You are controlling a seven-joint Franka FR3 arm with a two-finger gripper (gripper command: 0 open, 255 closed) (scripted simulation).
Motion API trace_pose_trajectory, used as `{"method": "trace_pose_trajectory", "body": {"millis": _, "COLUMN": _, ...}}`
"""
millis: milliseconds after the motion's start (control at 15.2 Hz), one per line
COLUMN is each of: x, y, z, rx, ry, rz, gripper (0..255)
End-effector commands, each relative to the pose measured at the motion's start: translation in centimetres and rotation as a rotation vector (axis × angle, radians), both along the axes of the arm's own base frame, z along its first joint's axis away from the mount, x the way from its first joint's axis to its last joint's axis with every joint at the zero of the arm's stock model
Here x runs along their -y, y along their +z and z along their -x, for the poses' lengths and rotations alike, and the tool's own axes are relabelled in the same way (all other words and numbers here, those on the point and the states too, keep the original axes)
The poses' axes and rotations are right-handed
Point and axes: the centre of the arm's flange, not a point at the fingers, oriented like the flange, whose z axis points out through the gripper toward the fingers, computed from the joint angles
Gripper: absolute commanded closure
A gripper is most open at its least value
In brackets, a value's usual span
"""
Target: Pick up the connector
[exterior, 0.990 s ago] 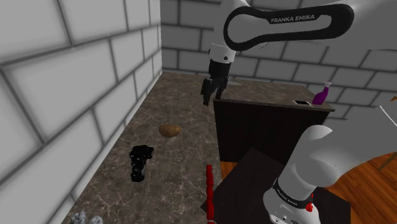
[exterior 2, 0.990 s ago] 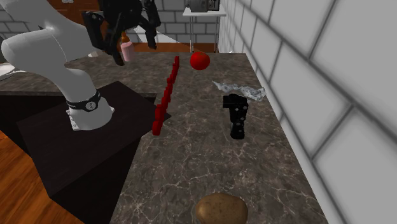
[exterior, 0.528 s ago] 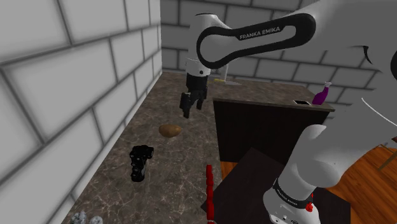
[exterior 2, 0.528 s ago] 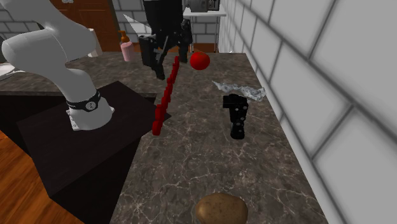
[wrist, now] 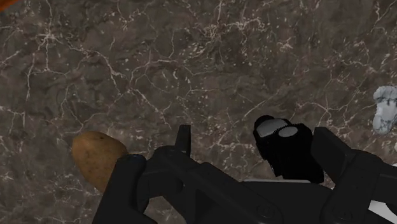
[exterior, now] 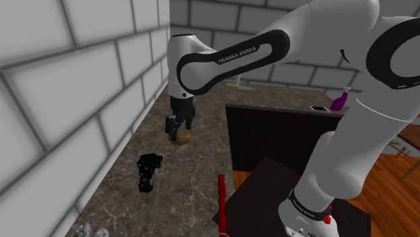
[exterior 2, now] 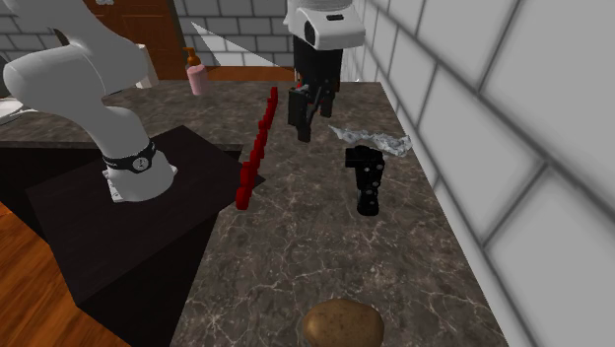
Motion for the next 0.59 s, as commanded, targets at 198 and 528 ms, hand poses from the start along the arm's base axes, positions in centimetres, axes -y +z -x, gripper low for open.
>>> {"method": "trace_pose_trajectory", "body": {"millis": 198, "x": -5.6, "y": -4.1, "z": -2.1, "rx": -0.010, "ry": 0.056, "rz": 0.015, "gripper": 0}}
{"method": "trace_pose_trajectory", "body": {"millis": 528, "x": -10.5, "y": -7.6, "z": -3.8, "rx": -0.019, "ry": 0.107, "rz": 0.030, "gripper": 0}}
